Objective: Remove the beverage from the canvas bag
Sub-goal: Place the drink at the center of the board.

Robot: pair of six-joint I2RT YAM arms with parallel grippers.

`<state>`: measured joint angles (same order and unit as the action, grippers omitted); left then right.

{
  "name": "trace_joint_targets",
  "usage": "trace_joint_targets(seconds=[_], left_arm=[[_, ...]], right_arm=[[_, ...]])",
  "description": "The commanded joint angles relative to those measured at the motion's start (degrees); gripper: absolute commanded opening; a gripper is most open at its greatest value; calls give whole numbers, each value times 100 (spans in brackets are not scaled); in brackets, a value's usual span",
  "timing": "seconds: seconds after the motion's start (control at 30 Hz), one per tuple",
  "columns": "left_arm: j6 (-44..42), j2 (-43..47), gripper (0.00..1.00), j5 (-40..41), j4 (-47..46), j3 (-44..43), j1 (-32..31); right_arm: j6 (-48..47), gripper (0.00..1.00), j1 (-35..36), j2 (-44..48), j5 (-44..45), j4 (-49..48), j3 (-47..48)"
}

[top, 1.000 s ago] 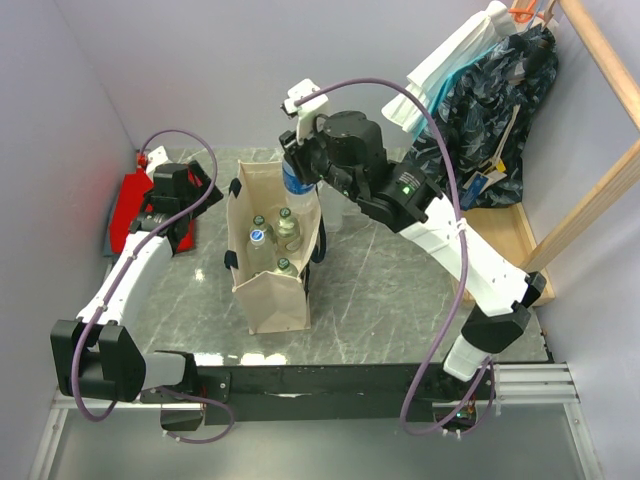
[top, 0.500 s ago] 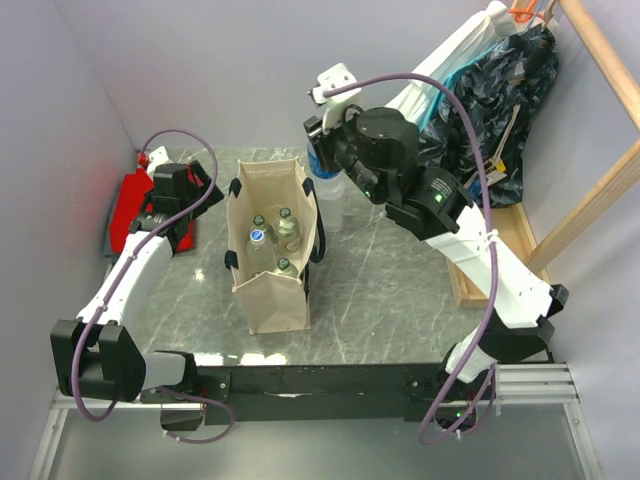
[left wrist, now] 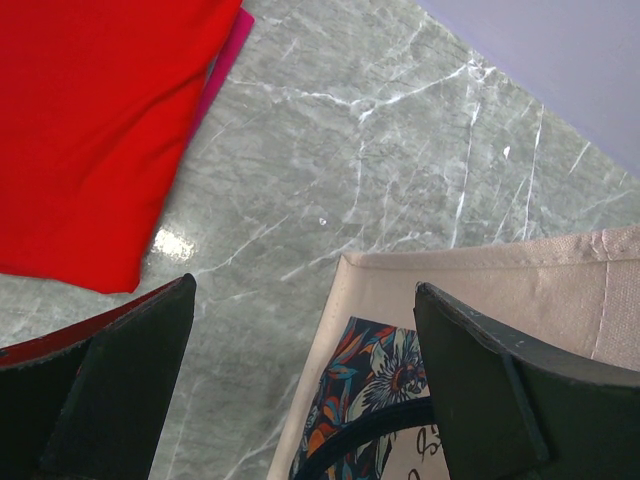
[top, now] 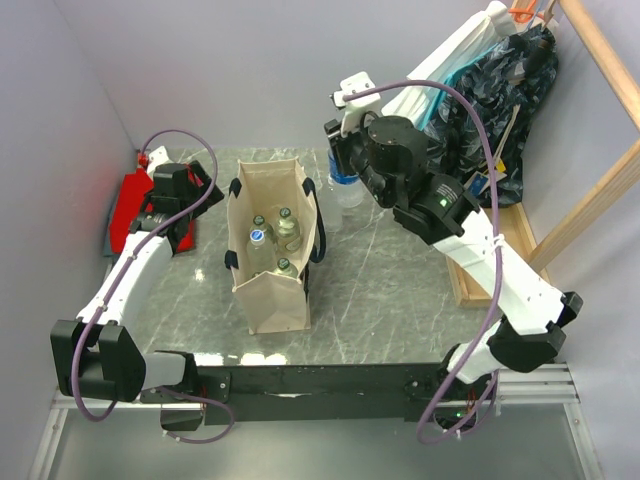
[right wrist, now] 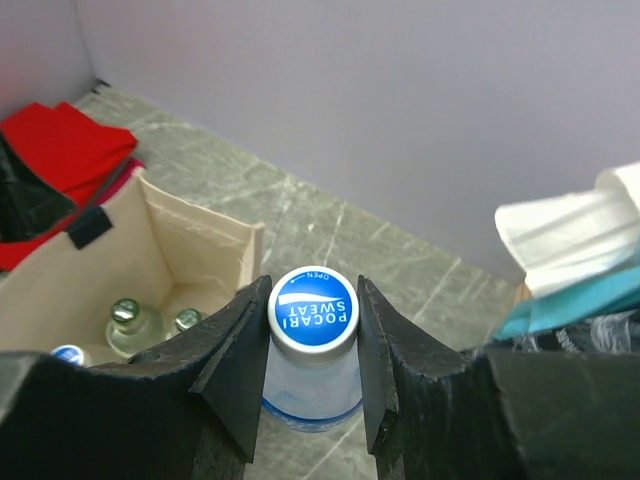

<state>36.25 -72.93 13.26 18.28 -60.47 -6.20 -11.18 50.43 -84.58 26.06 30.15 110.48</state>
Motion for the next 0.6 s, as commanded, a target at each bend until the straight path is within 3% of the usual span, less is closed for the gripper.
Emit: trace_joint_targets(seconds=[0.0,0.57], left_arm=[[14,50,96,-86,-176,-150,-13],[22,-55,96,-157,-211,-158,-22]], right_arm=[[335,0,-402,520,-31,-941,-175],[1056,0,-1492,741,-778,-1441,-1520]])
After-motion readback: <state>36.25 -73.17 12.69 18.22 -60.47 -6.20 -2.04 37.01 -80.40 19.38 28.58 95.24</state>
